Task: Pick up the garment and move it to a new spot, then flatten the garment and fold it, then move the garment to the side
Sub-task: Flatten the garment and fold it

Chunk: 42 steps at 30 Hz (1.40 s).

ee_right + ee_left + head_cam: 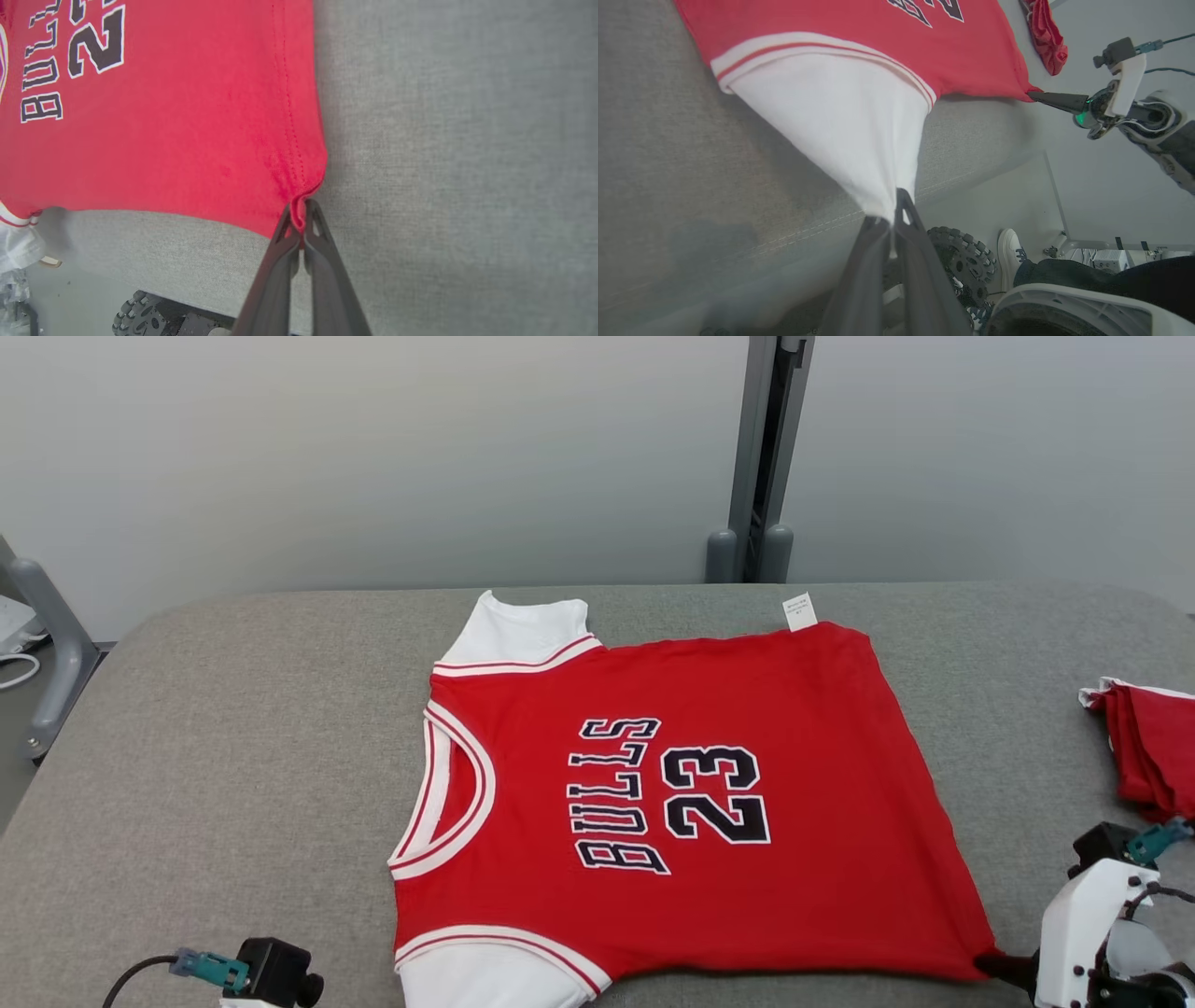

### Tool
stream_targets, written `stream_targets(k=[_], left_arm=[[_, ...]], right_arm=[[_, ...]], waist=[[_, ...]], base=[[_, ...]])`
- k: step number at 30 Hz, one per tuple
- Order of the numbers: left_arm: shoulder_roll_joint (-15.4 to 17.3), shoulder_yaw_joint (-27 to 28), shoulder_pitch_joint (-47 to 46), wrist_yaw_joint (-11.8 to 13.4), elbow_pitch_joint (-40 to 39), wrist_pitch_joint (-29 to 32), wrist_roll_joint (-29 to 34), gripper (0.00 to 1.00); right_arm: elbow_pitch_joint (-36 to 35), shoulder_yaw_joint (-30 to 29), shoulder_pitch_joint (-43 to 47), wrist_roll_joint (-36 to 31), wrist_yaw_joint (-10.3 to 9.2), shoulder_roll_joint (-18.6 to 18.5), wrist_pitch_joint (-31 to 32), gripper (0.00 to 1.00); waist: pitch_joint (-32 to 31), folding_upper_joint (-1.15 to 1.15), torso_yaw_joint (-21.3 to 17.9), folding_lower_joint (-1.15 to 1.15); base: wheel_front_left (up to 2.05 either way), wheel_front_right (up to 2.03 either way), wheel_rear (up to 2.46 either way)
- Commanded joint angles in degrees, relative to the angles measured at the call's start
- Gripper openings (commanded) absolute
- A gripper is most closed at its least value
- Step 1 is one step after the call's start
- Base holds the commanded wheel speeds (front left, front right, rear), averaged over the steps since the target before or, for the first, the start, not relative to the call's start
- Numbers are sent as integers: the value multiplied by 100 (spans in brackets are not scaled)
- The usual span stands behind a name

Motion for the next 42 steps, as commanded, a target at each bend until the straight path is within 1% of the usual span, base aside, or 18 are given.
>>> stream_targets(k=[1,6,9,11,15,20,25,32,34,39,42], left_arm=[[76,13,80,-8,-86,40,-53,0],[260,-55,294,-61,-376,245,-228,0],[327,-76,354,-41,-452,298,-261,0],[412,-102,402,44,-482,313,-164,0],[396,-150,526,44,-587,390,-323,0],[521,-194,637,-1,-745,530,-405,0],[560,-146,610,-44,-865,582,-522,0],[591,102,317,-56,-962,531,-591,0],[551,200,237,-58,-1015,534,-734,0],[465,450,28,30,-1128,588,-1152,0],[299,647,-88,183,-1137,515,-1468,0]], right_arm=[[-84,-22,143,83,-2,-81,108,0],[-420,-57,488,281,-2,-326,457,0],[-430,-120,606,337,-2,-417,546,0],[-424,-128,688,324,-3,-477,690,0],[-622,-203,838,366,-3,-596,888,0],[-924,-325,991,303,-3,-712,1025,0],[-1129,-524,1060,231,-3,-663,960,0],[-1281,-855,954,113,-2,-565,1001,0],[-1276,-938,883,50,-2,-536,1046,0],[-1294,-1217,705,-90,-2,-410,1070,0],[-1309,-1422,572,-140,-2,-290,1020,0]], waist=[[-19,0,12,0],[-56,0,31,0],[-75,0,30,0],[-94,0,29,0],[-97,0,9,0],[-61,0,-27,0],[-14,0,-60,0],[80,0,-93,0],[118,0,-105,0],[220,0,-139,0],[312,0,-164,0]], base=[[0,0,0],[0,0,0],[0,0,0],[0,0,0],[0,0,0],[0,0,0],[0,0,0],[0,0,0],[0,0,0],[0,0,0],[0,0,0]])
